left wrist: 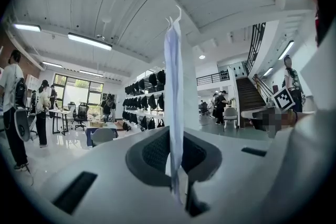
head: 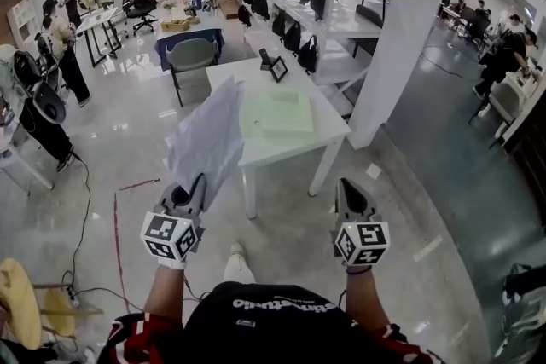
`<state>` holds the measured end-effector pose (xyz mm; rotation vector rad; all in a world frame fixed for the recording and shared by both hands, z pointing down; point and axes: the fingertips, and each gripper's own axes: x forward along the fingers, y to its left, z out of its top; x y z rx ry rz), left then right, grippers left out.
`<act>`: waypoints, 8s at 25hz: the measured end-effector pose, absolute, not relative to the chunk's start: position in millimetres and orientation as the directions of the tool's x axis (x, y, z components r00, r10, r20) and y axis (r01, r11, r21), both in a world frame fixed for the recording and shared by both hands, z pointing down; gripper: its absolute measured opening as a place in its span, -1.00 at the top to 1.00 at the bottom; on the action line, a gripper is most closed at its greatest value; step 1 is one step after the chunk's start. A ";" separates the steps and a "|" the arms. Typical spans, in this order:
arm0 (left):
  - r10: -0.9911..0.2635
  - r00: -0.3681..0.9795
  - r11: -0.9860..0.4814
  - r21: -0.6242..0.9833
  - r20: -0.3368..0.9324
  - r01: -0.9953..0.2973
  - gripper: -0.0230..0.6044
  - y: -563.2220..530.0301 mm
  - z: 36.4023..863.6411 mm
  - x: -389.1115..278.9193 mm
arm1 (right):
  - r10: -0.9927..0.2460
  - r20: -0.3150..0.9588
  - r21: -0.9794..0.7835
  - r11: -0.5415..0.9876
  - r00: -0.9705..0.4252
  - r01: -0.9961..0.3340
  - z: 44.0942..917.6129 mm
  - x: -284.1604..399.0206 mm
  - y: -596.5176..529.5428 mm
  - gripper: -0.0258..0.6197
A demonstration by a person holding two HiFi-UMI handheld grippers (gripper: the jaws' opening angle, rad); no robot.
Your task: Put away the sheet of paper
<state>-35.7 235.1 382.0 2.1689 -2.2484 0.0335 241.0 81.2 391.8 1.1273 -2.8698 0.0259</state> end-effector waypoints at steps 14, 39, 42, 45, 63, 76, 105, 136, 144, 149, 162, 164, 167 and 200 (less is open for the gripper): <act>-0.998 -0.048 0.048 -0.020 0.039 -0.999 0.91 230.2 382.1 -36.1 | -0.688 0.064 -0.025 0.723 -0.722 -0.691 401.5 248.7 74.3 0.92; -0.998 0.001 0.000 0.016 0.059 -1.000 0.91 185.8 399.0 -45.5 | -0.689 0.101 -0.029 0.719 -0.718 -0.695 417.4 236.0 50.2 0.92; -0.998 0.001 0.000 0.022 0.061 -1.000 0.91 177.3 402.9 -52.2 | -0.690 0.101 -0.025 0.719 -0.717 -0.695 418.8 229.7 41.5 0.92; -0.998 0.004 -0.002 0.025 0.063 -1.000 0.91 165.5 400.1 -64.1 | -0.693 0.104 -0.020 0.716 -0.713 -0.698 414.5 219.3 29.0 0.92; -0.996 0.026 -0.022 0.042 0.089 -0.999 0.91 46.7 404.9 -147.8 | -0.715 0.106 0.025 0.697 -0.691 -0.717 402.8 139.5 -85.2 0.92; -0.991 0.097 -0.092 0.058 0.097 -0.994 0.91 -47.8 407.6 -216.1 | -0.753 0.108 0.044 0.656 -0.649 -0.754 390.3 72.9 -160.2 0.92; -0.965 0.225 -0.196 0.202 0.134 -0.960 0.91 -166.1 452.9 -284.6 | -0.792 0.174 0.096 0.605 -0.585 -0.790 408.1 13.7 -230.7 0.92; -0.861 0.403 -0.181 0.556 0.309 -0.812 0.91 -259.6 593.3 -261.3 | -0.772 0.231 0.120 0.627 -0.593 -0.769 437.8 11.5 -296.6 0.92; -0.839 0.415 -0.124 0.619 0.352 -0.776 0.91 -263.5 630.3 -268.2 | -0.759 0.251 0.111 0.638 -0.600 -0.762 447.5 10.5 -298.8 0.92; -0.828 0.427 -0.098 0.655 0.364 -0.749 0.91 -260.5 643.2 -267.7 | -0.757 0.255 0.106 0.641 -0.602 -0.761 447.1 11.8 -299.0 0.92; -0.765 0.445 -0.032 0.663 0.466 -0.748 0.91 -252.1 701.2 -264.4 | -0.752 0.273 0.084 0.640 -0.600 -0.763 456.8 19.1 -297.8 0.92; -0.755 0.448 -0.020 0.665 0.479 -0.746 0.91 -250.6 708.5 -264.4 | -0.752 0.275 0.084 0.640 -0.599 -0.764 457.8 19.7 -298.3 0.92; -0.739 0.451 -0.001 0.668 0.501 -0.744 0.91 -249.7 717.0 -263.7 | -0.752 0.274 0.079 0.639 -0.600 -0.765 457.7 20.5 -299.5 0.92; -0.558 0.484 0.042 0.606 0.674 -0.794 0.91 -294.4 760.0 -237.7 | -0.773 0.250 0.054 0.613 -0.584 -0.788 451.3 37.2 -332.1 0.92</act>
